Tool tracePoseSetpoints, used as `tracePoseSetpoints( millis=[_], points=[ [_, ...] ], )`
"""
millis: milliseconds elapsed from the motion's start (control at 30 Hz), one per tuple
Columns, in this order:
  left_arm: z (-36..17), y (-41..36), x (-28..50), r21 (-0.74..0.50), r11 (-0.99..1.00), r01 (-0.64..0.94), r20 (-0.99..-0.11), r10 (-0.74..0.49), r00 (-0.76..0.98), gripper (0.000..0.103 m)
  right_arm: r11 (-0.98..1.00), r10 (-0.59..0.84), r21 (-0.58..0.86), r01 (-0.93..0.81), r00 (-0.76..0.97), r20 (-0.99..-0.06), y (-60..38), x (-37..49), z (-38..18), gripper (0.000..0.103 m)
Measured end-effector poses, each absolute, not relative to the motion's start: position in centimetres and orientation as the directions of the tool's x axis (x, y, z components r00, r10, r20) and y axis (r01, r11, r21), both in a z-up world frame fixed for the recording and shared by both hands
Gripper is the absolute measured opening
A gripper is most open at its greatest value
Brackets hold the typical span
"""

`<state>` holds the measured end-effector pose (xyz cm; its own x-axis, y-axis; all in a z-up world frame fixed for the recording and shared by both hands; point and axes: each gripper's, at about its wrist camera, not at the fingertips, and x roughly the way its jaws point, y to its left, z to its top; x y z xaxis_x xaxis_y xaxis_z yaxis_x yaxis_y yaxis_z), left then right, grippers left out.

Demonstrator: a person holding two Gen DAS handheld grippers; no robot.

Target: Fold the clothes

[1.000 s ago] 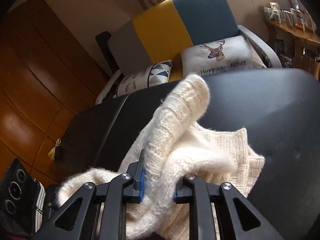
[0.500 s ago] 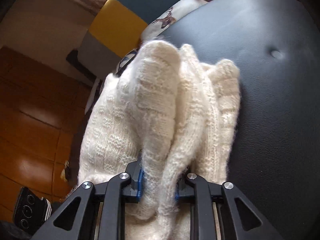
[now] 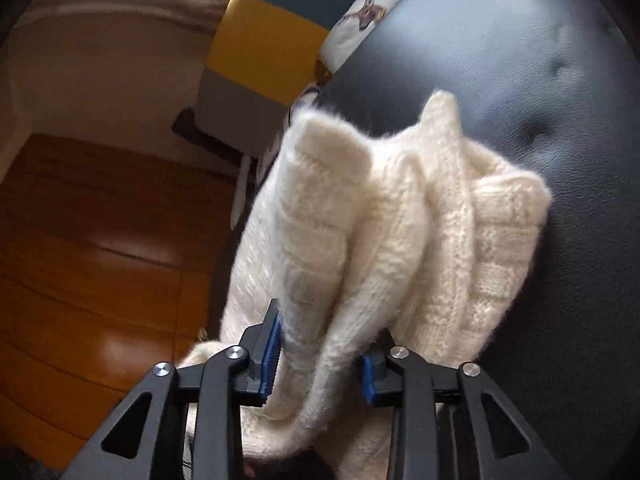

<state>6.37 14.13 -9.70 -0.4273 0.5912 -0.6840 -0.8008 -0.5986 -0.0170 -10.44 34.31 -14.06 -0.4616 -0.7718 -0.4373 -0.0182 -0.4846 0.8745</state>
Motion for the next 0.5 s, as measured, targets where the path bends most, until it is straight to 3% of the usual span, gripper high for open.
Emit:
tracePoseSetpoints(
  millis=[100, 267, 300, 433, 500],
  points=[
    [-11.0, 14.5, 6.3, -0.037, -0.577, -0.816, -0.712, 0.588, -0.384, 0.043, -0.451, -0.754, 0.889, -0.083, -0.498, -0.429, 35.4, -11.5, -14.8, 0.048],
    [-11.7, 13.9, 5.5, -0.119, -0.587, -0.8, -0.723, 0.604, -0.335, 0.045, -0.396, -0.729, 0.903, -0.166, -0.541, -0.419, 35.5, -14.2, -15.8, 0.052],
    [-11.6, 14.1, 5.2, -0.132, -0.589, -0.798, -0.724, 0.607, -0.328, 0.046, -0.46, -0.708, 0.876, -0.142, -0.537, -0.459, 35.0, -14.8, -15.1, 0.05],
    [-11.5, 14.3, 5.1, -0.111, -0.586, -0.803, -0.735, 0.592, -0.33, 0.046, -0.696, -0.613, 0.717, 0.036, -0.55, -0.567, 32.5, -15.1, -10.4, 0.024],
    [-11.4, 14.3, 5.1, -0.108, -0.584, -0.804, -0.739, 0.588, -0.328, 0.046, -0.769, -0.553, 0.626, 0.128, -0.625, -0.551, 32.5, -14.5, -6.8, 0.023]
  ],
)
